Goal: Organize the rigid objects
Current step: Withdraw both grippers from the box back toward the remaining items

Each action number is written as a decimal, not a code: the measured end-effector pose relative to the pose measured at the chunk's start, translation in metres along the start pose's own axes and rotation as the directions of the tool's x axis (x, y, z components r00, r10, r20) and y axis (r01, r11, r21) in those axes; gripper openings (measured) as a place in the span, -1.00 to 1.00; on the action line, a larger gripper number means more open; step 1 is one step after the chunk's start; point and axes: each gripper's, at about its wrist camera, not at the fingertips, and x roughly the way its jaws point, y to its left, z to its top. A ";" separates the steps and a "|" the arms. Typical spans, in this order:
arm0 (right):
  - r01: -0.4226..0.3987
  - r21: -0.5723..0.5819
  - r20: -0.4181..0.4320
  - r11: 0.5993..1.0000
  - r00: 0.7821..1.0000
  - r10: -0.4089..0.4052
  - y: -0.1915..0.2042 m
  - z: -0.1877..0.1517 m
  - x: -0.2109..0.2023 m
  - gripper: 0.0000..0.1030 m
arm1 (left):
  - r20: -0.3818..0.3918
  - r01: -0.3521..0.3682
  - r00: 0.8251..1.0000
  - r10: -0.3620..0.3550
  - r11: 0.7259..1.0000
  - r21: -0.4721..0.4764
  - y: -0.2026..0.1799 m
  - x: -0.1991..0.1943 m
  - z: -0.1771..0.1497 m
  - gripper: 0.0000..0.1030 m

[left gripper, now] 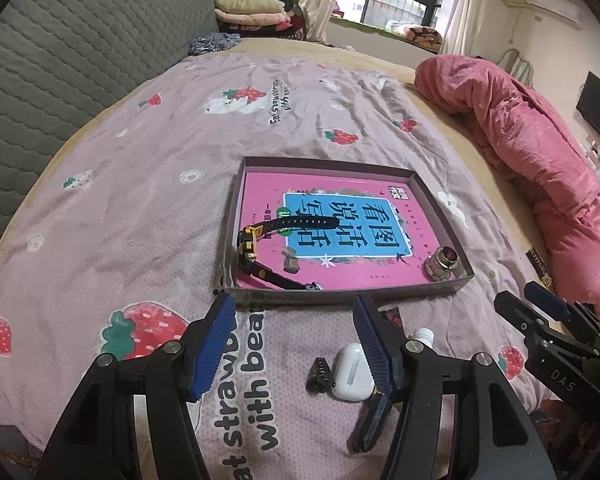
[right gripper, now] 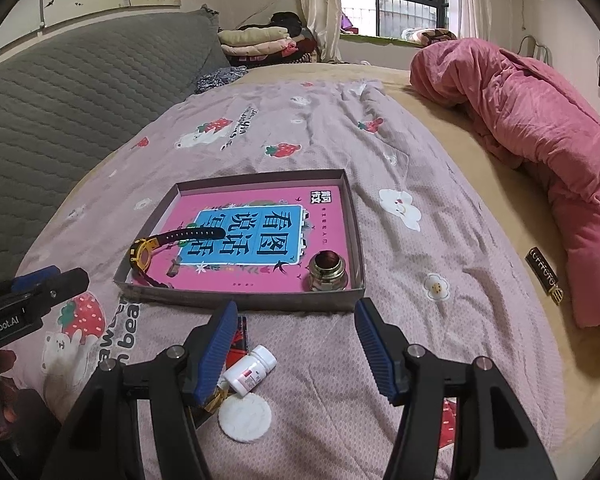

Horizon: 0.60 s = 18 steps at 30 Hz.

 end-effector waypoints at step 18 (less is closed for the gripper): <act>-0.011 -0.021 0.015 1.000 1.000 0.012 0.002 -0.010 -0.006 0.19 | -0.031 0.051 0.998 -0.049 0.997 0.061 -0.017 0.002 -0.018 0.48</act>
